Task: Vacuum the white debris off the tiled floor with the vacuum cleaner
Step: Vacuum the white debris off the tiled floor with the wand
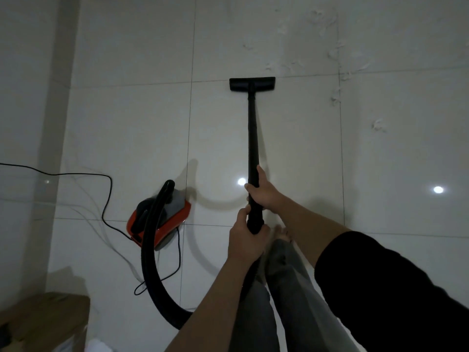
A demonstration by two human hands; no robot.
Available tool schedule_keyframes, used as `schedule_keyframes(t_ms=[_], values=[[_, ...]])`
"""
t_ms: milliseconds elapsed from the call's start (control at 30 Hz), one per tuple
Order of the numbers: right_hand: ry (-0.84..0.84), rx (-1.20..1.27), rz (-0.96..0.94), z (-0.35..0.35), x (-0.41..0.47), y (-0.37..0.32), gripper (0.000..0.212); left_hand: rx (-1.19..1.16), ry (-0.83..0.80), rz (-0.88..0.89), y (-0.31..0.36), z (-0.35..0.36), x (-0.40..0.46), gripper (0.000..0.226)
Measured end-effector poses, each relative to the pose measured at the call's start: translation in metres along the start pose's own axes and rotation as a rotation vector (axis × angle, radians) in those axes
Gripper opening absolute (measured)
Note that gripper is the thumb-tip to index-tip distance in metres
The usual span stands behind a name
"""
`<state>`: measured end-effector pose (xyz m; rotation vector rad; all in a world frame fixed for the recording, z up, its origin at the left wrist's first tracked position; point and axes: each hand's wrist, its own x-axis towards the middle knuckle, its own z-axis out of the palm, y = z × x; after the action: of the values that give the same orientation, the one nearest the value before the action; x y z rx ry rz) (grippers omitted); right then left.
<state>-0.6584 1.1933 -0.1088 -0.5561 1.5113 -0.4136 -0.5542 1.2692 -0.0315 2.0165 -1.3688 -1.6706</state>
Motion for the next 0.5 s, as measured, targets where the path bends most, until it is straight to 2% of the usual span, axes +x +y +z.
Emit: schedule_keyframes(t_ms=[400, 500], values=[[-0.015, 0.049, -0.016, -0.025, 0.045, -0.047, 0.080, 0.035, 0.001, 0.032, 0.034, -0.008, 0.060, 0.033], [-0.012, 0.068, -0.027, -0.031, 0.059, -0.064, 0.080, 0.043, 0.003, 0.023, 0.046, -0.012, 0.080, 0.039]])
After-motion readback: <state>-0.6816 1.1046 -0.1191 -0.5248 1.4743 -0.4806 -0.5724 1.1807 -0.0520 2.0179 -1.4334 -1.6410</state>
